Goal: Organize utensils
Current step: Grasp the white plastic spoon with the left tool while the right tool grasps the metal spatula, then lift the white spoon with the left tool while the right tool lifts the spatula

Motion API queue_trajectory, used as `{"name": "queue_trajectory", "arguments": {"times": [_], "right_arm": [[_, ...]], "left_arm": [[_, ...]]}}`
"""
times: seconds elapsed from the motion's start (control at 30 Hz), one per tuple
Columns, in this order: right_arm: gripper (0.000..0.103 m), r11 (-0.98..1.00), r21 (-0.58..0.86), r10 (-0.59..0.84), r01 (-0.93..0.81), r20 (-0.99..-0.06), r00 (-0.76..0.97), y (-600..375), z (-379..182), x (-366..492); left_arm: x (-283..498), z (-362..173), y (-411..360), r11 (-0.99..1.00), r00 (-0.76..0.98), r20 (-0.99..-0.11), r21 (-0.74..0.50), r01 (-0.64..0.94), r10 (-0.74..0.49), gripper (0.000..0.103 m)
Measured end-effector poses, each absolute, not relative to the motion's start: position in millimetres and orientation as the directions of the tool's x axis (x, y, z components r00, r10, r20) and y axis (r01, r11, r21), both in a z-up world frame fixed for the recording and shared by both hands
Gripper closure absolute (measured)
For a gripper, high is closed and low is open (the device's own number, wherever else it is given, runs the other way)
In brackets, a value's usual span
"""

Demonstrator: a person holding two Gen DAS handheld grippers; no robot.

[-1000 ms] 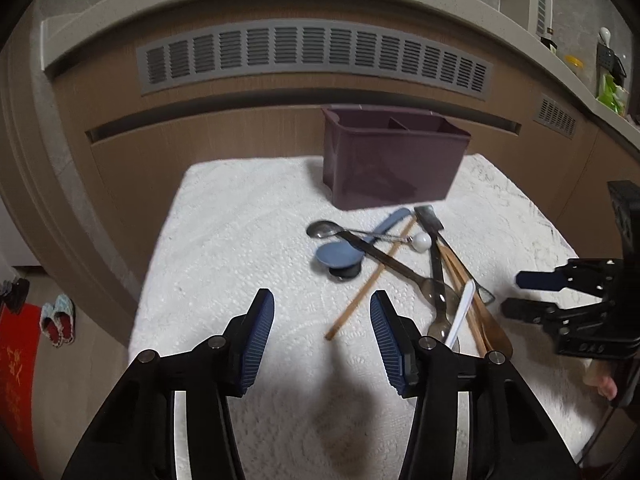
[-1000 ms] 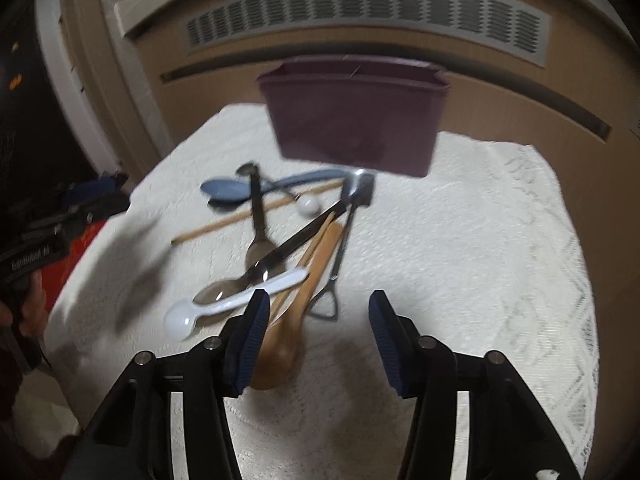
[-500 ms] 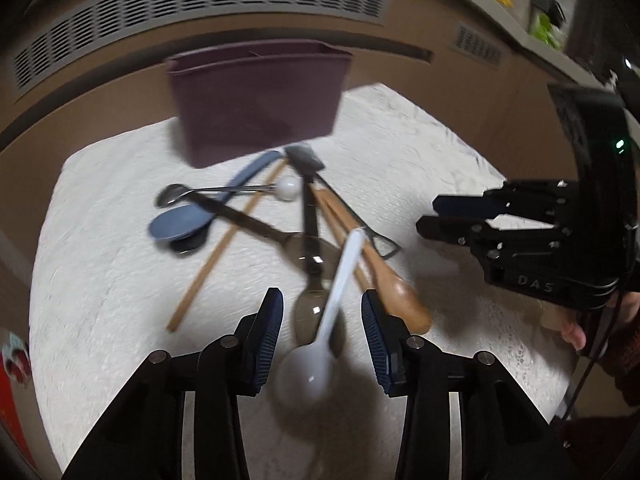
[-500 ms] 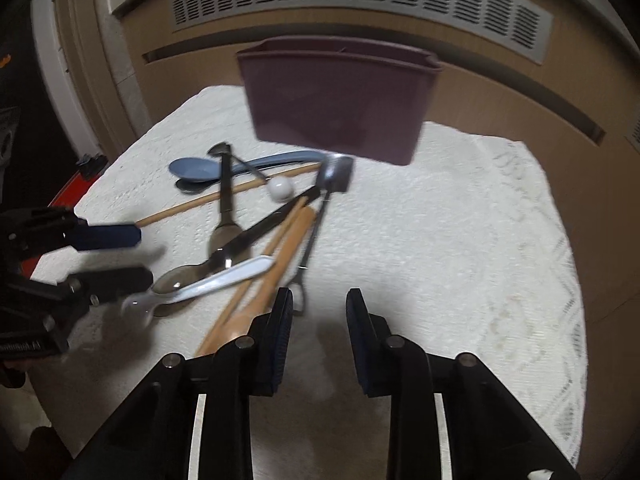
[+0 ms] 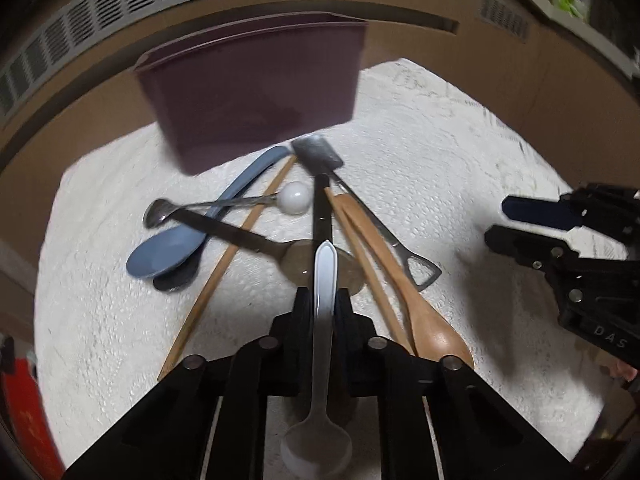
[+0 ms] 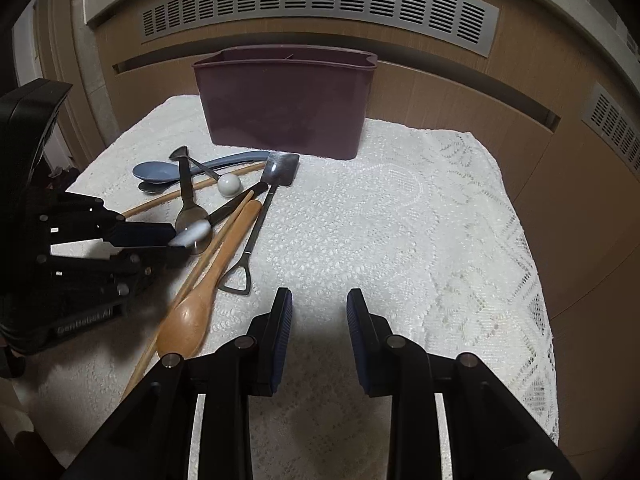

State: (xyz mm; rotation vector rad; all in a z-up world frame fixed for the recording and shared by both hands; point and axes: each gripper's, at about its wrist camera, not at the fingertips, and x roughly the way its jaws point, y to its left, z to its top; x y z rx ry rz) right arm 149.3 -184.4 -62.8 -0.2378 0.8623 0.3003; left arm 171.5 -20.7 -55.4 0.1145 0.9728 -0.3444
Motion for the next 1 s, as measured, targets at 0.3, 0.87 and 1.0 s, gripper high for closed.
{"name": "queue_trajectory", "arguments": {"times": [0.3, 0.87, 1.0], "right_arm": [[0.075, 0.908, 0.043, 0.27, -0.418, -0.822, 0.502, -148, -67, 222], [0.069, 0.939, 0.022, 0.201, -0.343, -0.843, 0.498, -82, -83, 299], [0.069, 0.914, -0.054, 0.183, -0.403, -0.831, 0.525, -71, -86, 296]], "left_arm": [[161, -35, 43, 0.968, 0.592, -0.772, -0.122, 0.219, -0.231, 0.092], [162, -42, 73, 0.965, 0.524, -0.81, -0.231, 0.124, -0.261, 0.091], [164, -46, 62, 0.965, 0.504, -0.822, -0.226, 0.134, -0.263, 0.091]]}}
